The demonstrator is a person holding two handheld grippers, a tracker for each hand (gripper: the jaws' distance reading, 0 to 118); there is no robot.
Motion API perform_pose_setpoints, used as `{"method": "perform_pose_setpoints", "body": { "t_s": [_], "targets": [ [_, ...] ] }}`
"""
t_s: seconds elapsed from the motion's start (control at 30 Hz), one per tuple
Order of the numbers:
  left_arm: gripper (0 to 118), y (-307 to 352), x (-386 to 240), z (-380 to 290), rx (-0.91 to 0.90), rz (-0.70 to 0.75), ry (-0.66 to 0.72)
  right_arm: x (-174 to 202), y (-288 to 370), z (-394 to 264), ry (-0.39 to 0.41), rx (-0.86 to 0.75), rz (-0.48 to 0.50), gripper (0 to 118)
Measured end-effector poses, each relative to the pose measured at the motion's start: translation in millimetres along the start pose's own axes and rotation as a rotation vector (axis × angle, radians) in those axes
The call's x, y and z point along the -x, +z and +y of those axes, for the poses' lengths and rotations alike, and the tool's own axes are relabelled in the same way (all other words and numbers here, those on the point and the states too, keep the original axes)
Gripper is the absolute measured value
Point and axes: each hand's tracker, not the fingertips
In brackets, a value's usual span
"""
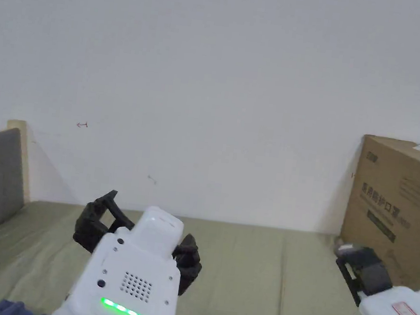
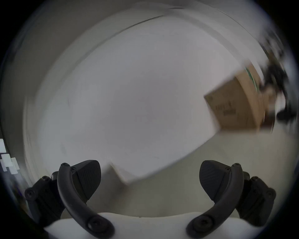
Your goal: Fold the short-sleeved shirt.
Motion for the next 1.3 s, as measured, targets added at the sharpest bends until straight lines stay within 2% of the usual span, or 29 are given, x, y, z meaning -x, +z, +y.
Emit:
{"method": "perform_pose_setpoints", "body": {
  "t_s": [0.03,0.07,0.1,0.13,0.17,0.2,0.27,0.3,0.57,0.7,0.83,1.03,1.3],
  "targets": [
    [118,-4.5,11.3,-1.6,0.039,-0.029,0.159,26.2,-3.5,-3.7,0.291,-0.057,0.020,117],
    [118,-7.2,16.5,-3.4,0.060,-0.032,0.235,42.4,-1.6,-11.7,0.519,-0.091,0.037,117],
    [118,-8.5,19.7,-5.1,0.063,-0.027,0.248,57.9,0.5,-24.5,0.799,-0.142,0.019,117],
    [118,-19.5,23.0,-12.2,0.064,-0.021,0.240,65.4,1.1,-33.3,0.951,-0.174,-0.007,117],
    [118,-20.5,23.2,-13.8,0.051,-0.019,0.207,74.8,-0.7,-43.4,1.019,-0.209,-0.036,117],
    [118,-19.3,23.9,-15.7,0.039,-0.022,0.205,77.3,-0.3,-46.3,1.013,-0.213,-0.003,117],
    [118,-17.2,21.2,-20.3,0.010,-0.030,0.192,82.4,0.4,-45.9,0.921,-0.148,0.065,117],
    [118,-16.0,19.8,-20.3,0.003,-0.025,0.182,80.6,-2.9,-43.6,0.889,-0.129,0.060,117],
    [118,-15.4,20.5,-21.0,-0.004,-0.023,0.226,64.5,-7.4,-44.4,0.792,-0.095,-0.002,117],
    [118,-17.5,27.5,-21.0,0.013,-0.015,0.324,60.0,-8.2,-42.3,0.785,-0.088,-0.031,117],
    [118,-19.7,33.8,-22.6,0.031,-0.016,0.380,59.8,-5.3,-41.3,0.799,-0.099,-0.016,117],
    [118,-18.0,32.0,-26.4,0.016,-0.017,0.352,63.2,1.0,-45.0,0.858,-0.120,-0.001,117],
    [118,-12.6,31.8,-23.5,0.012,-0.033,0.361,61.0,1.7,-45.0,0.842,-0.112,-0.022,117]
  ]
}}
